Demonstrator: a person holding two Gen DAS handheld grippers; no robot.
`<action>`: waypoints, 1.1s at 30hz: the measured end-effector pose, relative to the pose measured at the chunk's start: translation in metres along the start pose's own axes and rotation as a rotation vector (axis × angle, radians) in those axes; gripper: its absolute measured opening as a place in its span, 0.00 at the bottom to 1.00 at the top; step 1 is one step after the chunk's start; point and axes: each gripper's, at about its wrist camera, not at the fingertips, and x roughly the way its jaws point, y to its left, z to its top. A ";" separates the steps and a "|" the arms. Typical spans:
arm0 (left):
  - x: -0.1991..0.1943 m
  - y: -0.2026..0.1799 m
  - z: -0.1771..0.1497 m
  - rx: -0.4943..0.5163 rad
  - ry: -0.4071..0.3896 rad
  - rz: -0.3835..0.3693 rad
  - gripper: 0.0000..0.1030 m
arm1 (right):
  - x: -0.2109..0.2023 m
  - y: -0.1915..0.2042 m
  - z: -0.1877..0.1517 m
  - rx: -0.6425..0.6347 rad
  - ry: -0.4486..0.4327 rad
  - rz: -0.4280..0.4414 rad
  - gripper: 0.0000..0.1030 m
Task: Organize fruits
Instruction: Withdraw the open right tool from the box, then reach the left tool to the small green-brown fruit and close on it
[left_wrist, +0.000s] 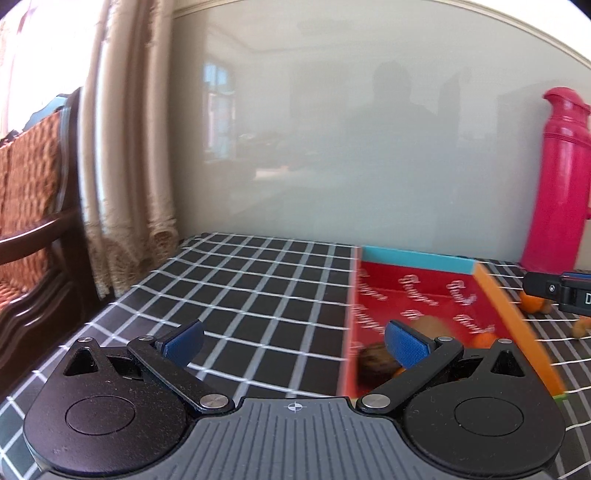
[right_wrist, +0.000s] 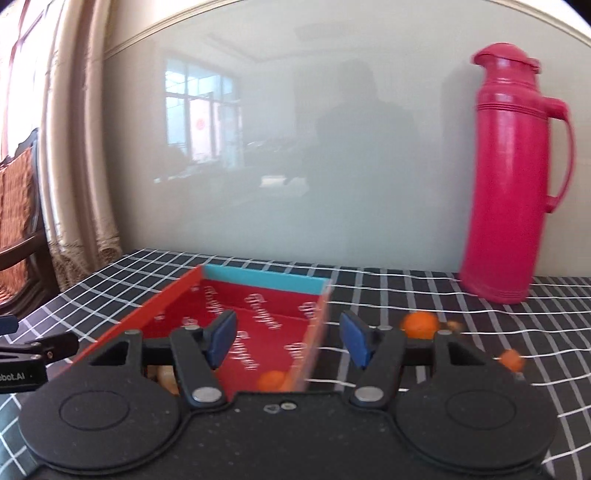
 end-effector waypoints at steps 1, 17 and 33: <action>0.000 -0.007 0.000 0.001 -0.001 -0.014 1.00 | -0.002 -0.007 0.000 0.006 -0.004 -0.016 0.60; 0.000 -0.096 0.005 0.053 0.006 -0.126 1.00 | -0.035 -0.109 -0.009 0.104 -0.019 -0.190 0.60; -0.008 -0.178 0.002 0.173 -0.026 -0.293 1.00 | -0.058 -0.183 -0.025 0.194 -0.018 -0.318 0.60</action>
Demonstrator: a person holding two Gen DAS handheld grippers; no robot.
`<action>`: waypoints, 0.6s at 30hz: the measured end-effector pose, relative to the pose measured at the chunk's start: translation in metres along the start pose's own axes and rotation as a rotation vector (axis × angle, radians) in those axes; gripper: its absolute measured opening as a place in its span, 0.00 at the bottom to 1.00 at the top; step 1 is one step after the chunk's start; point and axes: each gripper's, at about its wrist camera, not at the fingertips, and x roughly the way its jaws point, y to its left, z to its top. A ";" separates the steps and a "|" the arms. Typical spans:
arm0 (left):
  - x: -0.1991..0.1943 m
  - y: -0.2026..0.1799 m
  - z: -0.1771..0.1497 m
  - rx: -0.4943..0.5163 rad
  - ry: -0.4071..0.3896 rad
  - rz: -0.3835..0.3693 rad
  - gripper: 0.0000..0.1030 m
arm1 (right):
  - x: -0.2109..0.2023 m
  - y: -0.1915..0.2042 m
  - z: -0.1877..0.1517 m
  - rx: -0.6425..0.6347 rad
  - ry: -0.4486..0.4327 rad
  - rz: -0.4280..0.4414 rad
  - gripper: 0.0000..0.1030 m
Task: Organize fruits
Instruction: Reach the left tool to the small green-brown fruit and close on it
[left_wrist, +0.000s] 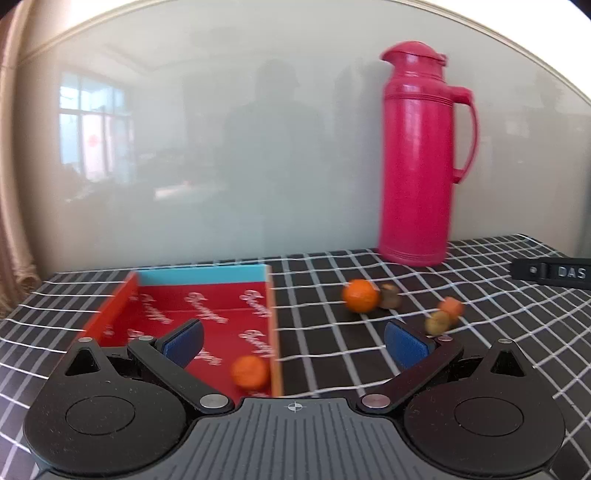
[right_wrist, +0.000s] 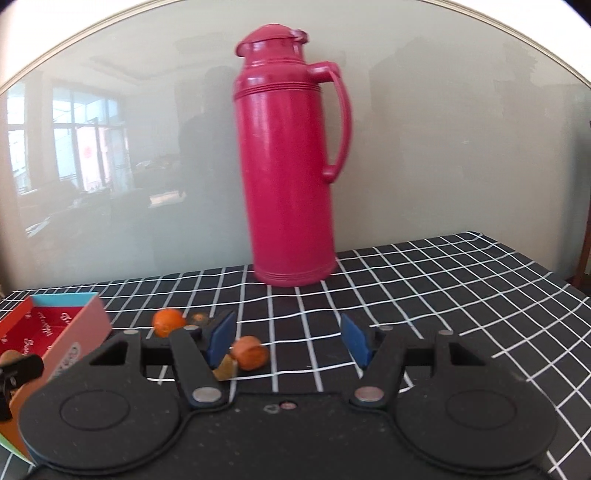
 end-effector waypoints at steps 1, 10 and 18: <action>0.001 -0.004 0.000 0.000 0.003 -0.016 1.00 | -0.001 -0.003 -0.001 0.002 0.000 -0.004 0.60; 0.013 -0.038 0.004 0.048 0.004 -0.088 1.00 | 0.002 -0.030 -0.004 0.018 0.009 -0.065 0.61; 0.034 -0.067 0.005 0.064 0.026 -0.114 1.00 | 0.005 -0.059 -0.007 0.027 0.009 -0.159 0.62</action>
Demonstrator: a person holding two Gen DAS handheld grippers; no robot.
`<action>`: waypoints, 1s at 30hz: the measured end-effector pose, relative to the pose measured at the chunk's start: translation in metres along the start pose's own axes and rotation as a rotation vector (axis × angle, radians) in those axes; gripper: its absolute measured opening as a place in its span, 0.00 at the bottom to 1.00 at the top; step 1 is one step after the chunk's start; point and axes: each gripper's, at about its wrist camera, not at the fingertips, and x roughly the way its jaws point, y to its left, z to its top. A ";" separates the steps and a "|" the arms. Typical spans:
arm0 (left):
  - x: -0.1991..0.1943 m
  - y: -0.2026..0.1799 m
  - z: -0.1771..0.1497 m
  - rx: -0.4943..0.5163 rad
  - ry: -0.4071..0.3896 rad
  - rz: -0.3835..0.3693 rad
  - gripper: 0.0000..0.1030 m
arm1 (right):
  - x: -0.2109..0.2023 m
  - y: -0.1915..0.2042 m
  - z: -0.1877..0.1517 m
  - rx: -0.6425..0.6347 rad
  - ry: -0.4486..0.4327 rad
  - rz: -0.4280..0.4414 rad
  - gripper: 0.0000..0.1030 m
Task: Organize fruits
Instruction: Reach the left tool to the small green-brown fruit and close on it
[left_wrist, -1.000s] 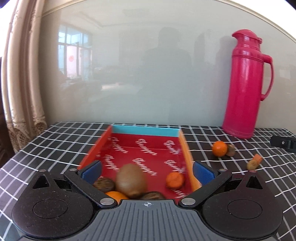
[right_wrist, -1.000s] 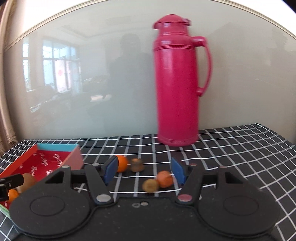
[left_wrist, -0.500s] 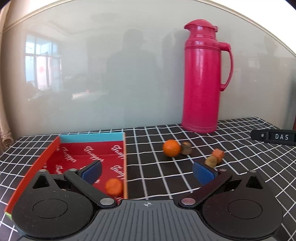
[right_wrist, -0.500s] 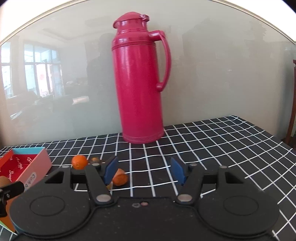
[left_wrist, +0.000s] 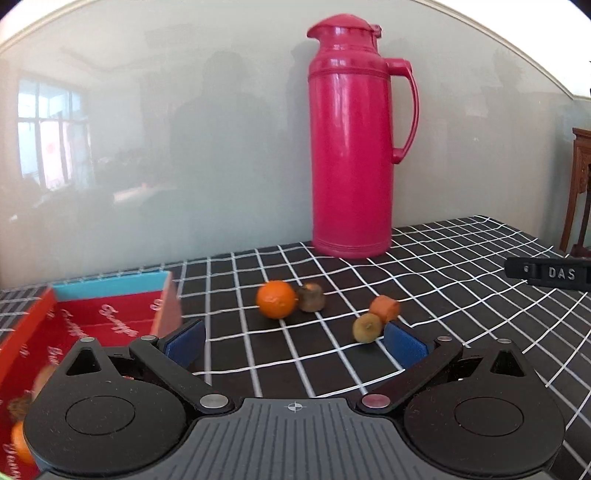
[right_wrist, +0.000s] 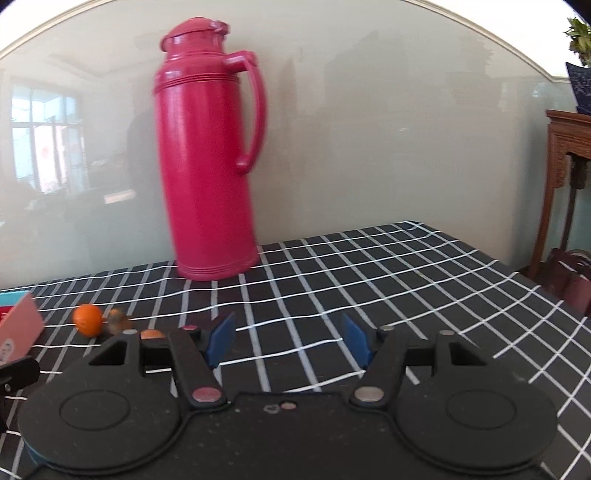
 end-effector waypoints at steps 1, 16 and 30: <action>0.003 -0.002 0.001 -0.008 0.002 -0.006 0.99 | 0.001 -0.004 -0.001 0.000 0.001 -0.010 0.62; 0.049 -0.034 -0.003 -0.020 0.093 -0.084 0.58 | 0.022 -0.050 -0.007 0.040 0.027 -0.100 0.63; 0.083 -0.044 0.002 -0.030 0.162 -0.100 0.36 | 0.035 -0.083 -0.008 0.067 0.038 -0.167 0.65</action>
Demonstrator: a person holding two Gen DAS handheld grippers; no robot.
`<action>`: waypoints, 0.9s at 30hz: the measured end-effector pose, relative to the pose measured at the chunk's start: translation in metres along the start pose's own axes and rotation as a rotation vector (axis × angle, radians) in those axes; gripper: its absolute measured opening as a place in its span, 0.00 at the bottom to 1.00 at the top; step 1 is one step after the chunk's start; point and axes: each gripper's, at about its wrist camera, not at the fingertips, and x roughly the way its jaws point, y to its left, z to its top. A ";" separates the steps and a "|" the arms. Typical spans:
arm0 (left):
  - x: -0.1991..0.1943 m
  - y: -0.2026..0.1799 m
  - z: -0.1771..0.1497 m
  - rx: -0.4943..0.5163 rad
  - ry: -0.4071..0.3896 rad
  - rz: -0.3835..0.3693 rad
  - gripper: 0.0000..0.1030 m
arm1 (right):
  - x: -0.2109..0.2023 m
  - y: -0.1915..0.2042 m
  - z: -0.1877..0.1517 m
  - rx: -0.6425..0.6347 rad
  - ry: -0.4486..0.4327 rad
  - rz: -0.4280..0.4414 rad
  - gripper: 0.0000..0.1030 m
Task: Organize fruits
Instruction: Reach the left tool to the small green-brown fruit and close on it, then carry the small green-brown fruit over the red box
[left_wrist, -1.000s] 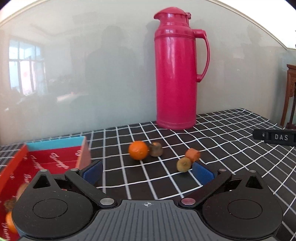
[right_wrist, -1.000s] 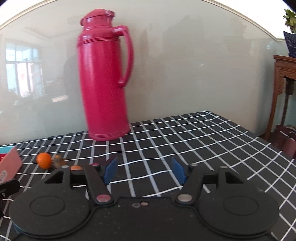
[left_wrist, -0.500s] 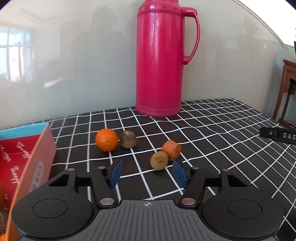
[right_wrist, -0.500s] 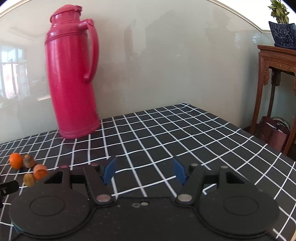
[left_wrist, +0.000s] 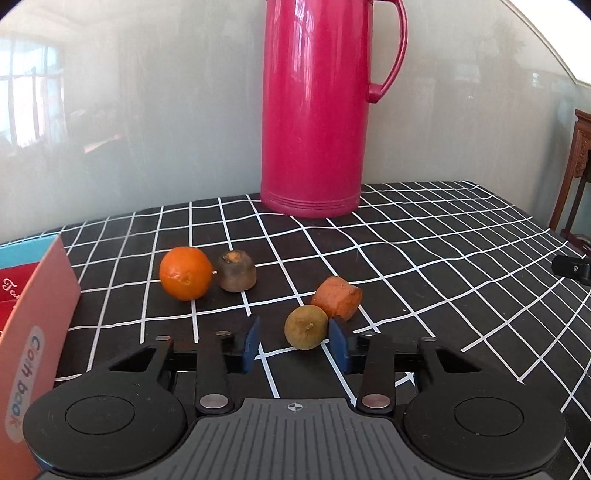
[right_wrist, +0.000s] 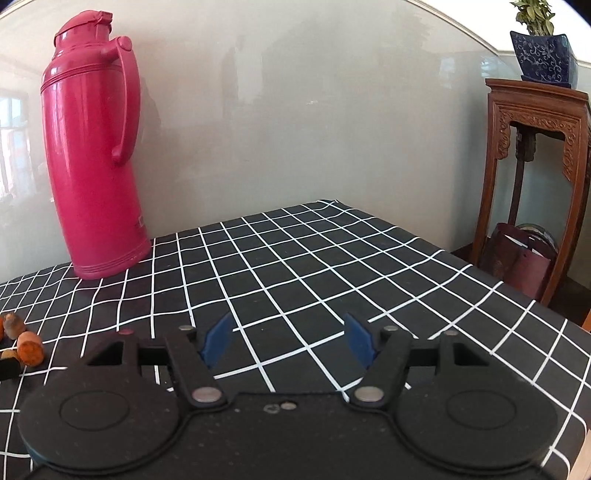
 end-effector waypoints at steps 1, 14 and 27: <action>0.001 0.000 0.000 0.002 0.007 -0.004 0.30 | 0.001 0.001 0.000 -0.004 0.001 0.002 0.65; -0.015 -0.001 -0.006 0.034 -0.012 -0.007 0.25 | -0.007 0.005 0.002 0.011 -0.010 0.018 0.67; -0.054 0.013 -0.006 0.028 -0.060 -0.012 0.25 | -0.011 0.030 0.002 0.004 0.000 0.058 0.67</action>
